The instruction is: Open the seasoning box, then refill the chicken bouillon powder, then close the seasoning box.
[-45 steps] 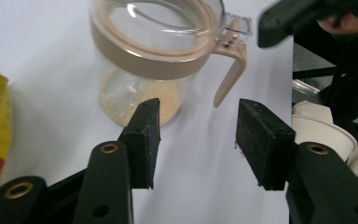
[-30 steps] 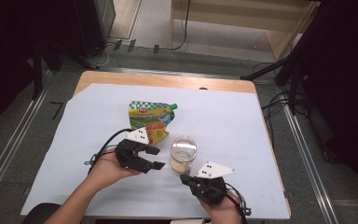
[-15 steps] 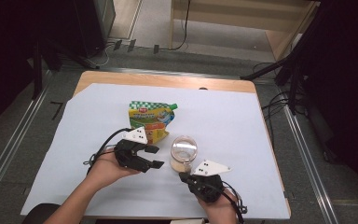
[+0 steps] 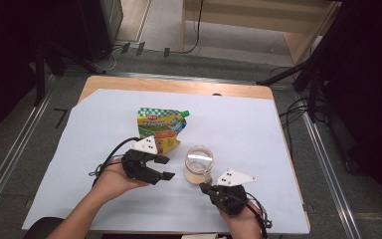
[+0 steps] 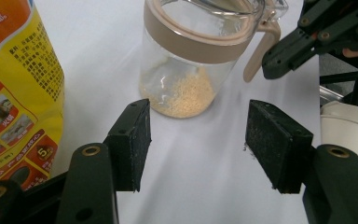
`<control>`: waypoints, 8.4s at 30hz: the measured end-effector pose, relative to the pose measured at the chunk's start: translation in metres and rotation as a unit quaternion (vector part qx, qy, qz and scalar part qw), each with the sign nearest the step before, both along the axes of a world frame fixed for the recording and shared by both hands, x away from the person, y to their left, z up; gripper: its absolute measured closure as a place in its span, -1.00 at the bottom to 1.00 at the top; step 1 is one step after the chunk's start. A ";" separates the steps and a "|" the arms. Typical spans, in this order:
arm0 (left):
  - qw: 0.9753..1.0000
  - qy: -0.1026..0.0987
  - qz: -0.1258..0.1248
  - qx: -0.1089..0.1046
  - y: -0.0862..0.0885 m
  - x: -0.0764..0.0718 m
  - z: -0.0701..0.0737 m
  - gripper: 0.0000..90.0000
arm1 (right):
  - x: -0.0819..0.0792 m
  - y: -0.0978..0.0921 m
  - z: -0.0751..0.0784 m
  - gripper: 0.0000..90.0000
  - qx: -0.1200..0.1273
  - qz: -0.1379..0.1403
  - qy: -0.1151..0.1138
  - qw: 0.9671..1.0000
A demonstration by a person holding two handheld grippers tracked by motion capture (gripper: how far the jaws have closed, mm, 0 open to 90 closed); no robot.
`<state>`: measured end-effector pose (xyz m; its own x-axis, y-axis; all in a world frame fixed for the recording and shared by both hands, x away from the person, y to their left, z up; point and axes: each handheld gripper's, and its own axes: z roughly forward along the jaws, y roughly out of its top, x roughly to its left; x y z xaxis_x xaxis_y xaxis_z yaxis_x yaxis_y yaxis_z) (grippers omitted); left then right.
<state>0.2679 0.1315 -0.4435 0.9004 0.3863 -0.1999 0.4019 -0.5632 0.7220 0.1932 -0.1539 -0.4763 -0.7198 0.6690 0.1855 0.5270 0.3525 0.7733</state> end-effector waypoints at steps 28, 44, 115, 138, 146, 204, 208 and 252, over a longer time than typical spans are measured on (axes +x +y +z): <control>1.000 0.008 -0.022 0.002 -0.017 -0.004 -0.005 -0.03 | 0.036 -0.059 0.003 1.00 0.003 -0.051 0.030 0.998; 0.999 0.007 -0.052 -0.005 -0.048 0.001 -0.004 -0.05 | 0.034 -0.087 0.017 1.00 0.025 -0.082 0.014 0.996; 0.994 -0.064 -0.083 0.034 -0.126 0.023 0.016 -0.74 | 0.063 -0.083 0.010 1.00 0.002 -0.084 0.009 0.996; 0.993 -0.023 -0.118 -0.019 -0.140 0.012 0.050 0.67 | 0.062 -0.083 0.011 1.00 0.005 -0.084 0.008 0.996; 0.992 -0.020 -0.124 -0.022 -0.148 0.010 0.054 0.92 | 0.062 -0.083 0.011 1.00 0.005 -0.083 0.009 0.997; 0.997 0.035 -0.024 -0.061 -0.034 0.030 0.063 -0.05 | -0.003 -0.031 0.043 0.60 0.034 0.003 -0.021 0.999; 0.998 0.034 -0.010 -0.056 -0.022 0.028 0.064 0.17 | 0.000 -0.017 0.047 0.48 0.034 0.021 -0.030 0.999; 0.991 0.031 0.128 -0.030 0.088 0.055 0.066 0.00 | 0.018 0.062 0.031 0.19 0.027 0.097 -0.009 0.995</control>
<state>0.3226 0.2197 -0.3777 0.7600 0.5856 -0.2818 0.5706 -0.3938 0.7207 0.2110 -0.0916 -0.4457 -0.8384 0.5058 0.2029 0.4383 0.4045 0.8027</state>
